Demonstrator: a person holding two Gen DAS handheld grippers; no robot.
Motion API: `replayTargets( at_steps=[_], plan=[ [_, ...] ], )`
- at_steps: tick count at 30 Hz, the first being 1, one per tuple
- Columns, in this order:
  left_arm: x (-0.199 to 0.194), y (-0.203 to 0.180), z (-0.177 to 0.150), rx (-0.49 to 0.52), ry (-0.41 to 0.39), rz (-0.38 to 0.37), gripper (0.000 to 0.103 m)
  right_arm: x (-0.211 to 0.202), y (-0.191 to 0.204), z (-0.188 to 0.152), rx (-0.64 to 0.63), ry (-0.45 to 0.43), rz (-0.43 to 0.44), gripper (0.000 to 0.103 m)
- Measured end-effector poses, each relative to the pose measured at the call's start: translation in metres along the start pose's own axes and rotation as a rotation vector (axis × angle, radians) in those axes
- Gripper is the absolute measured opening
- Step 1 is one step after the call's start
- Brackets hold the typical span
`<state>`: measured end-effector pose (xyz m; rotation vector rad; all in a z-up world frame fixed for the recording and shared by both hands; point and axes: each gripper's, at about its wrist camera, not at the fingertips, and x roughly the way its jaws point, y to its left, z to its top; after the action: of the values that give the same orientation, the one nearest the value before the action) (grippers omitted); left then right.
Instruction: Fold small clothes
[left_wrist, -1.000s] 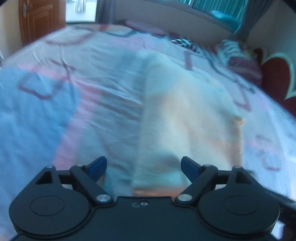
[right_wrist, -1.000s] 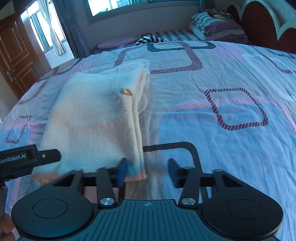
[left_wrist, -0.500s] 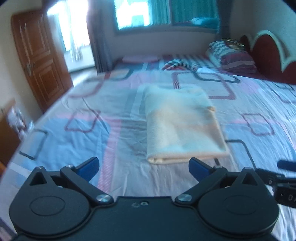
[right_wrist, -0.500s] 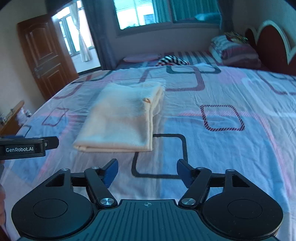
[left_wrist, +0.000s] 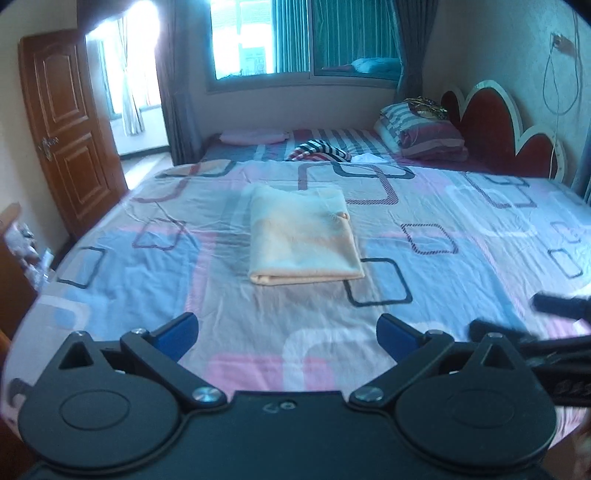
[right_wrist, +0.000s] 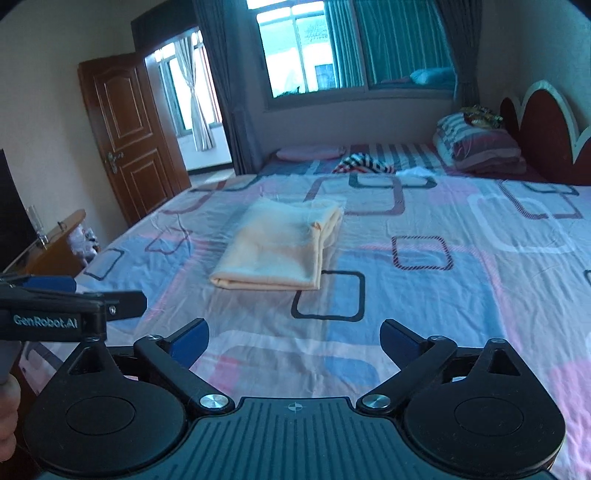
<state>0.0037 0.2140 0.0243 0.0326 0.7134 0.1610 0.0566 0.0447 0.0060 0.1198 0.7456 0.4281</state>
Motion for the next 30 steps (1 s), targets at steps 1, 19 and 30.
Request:
replayTargets(
  at_steps=[1, 19, 30],
  plan=[
    [-0.006, -0.002, -0.003, 0.008, -0.004, 0.011, 0.102, -0.009, 0.001, -0.001, -0.005, -0.018, -0.007, 0.102],
    [-0.055, 0.002, -0.03, -0.059, 0.01, 0.088, 0.102, -0.081, 0.001, -0.011, 0.007, -0.124, -0.139, 0.103],
    [-0.057, -0.002, -0.032, -0.05, 0.008, 0.11, 0.102, -0.087, 0.0, -0.013, -0.004, -0.136, -0.132, 0.103]
  ],
)
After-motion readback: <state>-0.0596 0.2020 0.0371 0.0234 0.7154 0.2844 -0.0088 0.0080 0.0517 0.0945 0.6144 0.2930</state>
